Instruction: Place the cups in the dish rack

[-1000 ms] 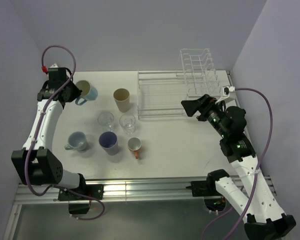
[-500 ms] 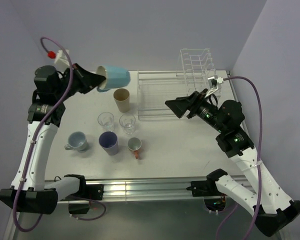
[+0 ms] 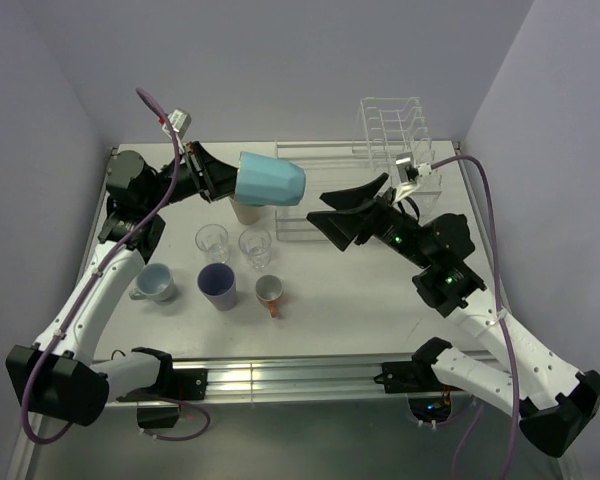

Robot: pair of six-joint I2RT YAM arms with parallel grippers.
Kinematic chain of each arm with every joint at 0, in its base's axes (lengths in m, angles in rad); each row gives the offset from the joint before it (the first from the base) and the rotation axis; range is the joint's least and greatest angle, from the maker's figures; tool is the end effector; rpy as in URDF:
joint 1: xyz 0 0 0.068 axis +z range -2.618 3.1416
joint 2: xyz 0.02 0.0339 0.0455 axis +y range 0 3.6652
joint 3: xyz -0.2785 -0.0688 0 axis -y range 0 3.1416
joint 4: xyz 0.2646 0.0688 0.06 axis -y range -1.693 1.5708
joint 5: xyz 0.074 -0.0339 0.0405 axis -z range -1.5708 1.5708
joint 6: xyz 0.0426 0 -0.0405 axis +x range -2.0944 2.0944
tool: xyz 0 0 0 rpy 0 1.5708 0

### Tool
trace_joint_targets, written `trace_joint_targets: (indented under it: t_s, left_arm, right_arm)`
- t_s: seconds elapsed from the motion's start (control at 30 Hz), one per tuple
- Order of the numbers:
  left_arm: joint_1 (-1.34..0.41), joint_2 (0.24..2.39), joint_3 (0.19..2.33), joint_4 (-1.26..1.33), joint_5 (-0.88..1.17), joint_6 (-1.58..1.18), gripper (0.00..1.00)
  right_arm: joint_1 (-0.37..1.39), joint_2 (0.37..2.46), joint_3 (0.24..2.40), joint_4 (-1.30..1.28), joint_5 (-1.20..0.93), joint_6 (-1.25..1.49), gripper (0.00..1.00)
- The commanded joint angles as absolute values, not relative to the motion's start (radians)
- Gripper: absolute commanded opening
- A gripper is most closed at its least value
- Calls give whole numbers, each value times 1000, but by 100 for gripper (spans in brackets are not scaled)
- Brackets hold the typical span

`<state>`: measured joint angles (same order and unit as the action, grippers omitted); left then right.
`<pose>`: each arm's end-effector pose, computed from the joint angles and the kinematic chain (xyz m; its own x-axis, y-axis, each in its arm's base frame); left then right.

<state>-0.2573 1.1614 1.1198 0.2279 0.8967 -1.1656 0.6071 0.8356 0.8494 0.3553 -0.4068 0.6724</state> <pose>0.2573 -0.1021 0.4366 -0.7577 -0.3938 -0.5204 0.5199 0.1176 -0.8461 0.1567 0.1293 0.4245 -0.2833 0.4997 -0.8186 -0.8316 0.2972 0.4692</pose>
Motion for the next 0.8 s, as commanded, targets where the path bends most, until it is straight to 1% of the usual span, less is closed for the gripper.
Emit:
trace_joint_targets:
  t_s: [0.0,0.13,0.23,0.43,0.77]
  left_arm:
    - [-270,1167,1118,506,971,-1325,0]
    - [-291,1189,1112,534,985,-1373,0]
    - [-307,1201,1089,618,991,-1417,0]
    - [-342,1233,1057,699,991,-1470,0]
    - [-397,1262,1060,701,976,-1459,0]
  right_arm:
    - [643,853,833,483,-387,620,100]
    - [684,859,827,511,-344,575,100]
    - [721,870,822,522,-286,540,100]
    - [753,891,805,589,-258,520,100]
    - [804,945,842,612,-241,503,100]
